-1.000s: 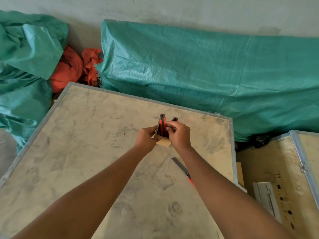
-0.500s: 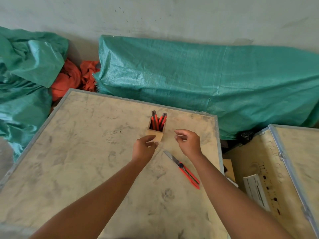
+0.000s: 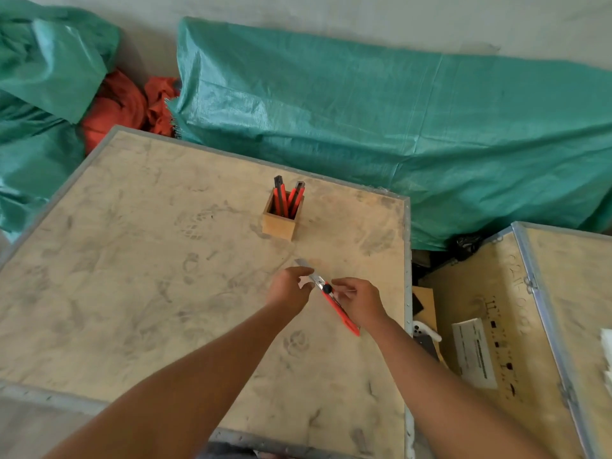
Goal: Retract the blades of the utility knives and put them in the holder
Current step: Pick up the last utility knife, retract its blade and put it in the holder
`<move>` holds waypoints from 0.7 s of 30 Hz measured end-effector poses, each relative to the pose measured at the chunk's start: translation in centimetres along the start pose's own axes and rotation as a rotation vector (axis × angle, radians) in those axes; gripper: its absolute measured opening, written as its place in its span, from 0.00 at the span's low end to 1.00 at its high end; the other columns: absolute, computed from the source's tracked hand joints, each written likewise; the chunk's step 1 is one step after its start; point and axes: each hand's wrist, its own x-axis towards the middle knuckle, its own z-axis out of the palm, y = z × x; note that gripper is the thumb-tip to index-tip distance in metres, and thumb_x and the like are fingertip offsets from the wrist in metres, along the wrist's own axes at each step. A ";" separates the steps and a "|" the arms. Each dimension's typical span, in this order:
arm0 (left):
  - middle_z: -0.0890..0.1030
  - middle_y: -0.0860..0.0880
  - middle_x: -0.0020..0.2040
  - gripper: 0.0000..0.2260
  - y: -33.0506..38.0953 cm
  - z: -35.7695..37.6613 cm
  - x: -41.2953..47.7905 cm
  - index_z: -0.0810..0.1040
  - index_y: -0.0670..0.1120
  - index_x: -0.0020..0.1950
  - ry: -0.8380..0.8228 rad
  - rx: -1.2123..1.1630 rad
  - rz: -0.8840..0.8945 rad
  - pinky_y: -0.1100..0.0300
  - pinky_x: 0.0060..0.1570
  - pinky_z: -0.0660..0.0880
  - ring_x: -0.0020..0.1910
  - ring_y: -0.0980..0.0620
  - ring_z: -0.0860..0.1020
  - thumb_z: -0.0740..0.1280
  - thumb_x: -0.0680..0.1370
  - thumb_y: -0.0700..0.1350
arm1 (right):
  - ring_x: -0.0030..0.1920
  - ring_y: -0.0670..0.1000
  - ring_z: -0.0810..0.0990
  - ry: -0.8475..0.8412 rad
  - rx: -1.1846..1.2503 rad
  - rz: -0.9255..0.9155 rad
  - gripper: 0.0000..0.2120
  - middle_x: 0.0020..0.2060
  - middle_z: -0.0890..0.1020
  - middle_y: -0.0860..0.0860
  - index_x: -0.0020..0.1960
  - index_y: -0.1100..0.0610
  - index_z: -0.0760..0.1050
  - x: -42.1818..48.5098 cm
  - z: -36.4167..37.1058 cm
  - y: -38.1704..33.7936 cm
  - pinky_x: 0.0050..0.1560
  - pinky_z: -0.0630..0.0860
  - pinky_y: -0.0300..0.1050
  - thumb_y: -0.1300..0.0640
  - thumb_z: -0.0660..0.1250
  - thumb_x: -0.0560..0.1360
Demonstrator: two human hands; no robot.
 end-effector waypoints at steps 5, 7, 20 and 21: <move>0.80 0.51 0.65 0.16 -0.7 1.9 3.3 0.82 0.50 0.62 0.003 0.111 0.087 0.55 0.61 0.76 0.60 0.48 0.79 0.71 0.75 0.40 | 0.44 0.47 0.82 -0.019 -0.043 -0.052 0.11 0.46 0.87 0.48 0.56 0.51 0.86 0.8 1.4 0.4 0.45 0.74 0.28 0.59 0.70 0.76; 0.80 0.51 0.66 0.15 -1.5 2.4 4.3 0.83 0.50 0.61 -0.033 0.193 0.108 0.51 0.62 0.76 0.61 0.46 0.79 0.71 0.75 0.41 | 0.46 0.48 0.85 -0.028 -0.036 -0.060 0.11 0.46 0.88 0.48 0.55 0.48 0.86 1.0 1.6 0.7 0.50 0.79 0.39 0.58 0.71 0.75; 0.82 0.51 0.63 0.11 -2.4 1.4 4.8 0.86 0.45 0.56 -0.070 0.146 0.186 0.59 0.59 0.75 0.59 0.49 0.80 0.74 0.74 0.39 | 0.50 0.48 0.85 -0.216 0.060 -0.024 0.11 0.50 0.87 0.49 0.55 0.54 0.85 1.6 0.5 0.4 0.54 0.79 0.41 0.61 0.76 0.73; 0.82 0.51 0.63 0.11 -2.2 0.7 4.4 0.86 0.45 0.56 -0.079 0.129 0.200 0.58 0.59 0.75 0.58 0.50 0.80 0.74 0.74 0.40 | 0.51 0.48 0.85 -0.220 0.082 -0.023 0.11 0.50 0.87 0.48 0.55 0.54 0.85 1.3 0.4 0.2 0.55 0.80 0.43 0.60 0.76 0.73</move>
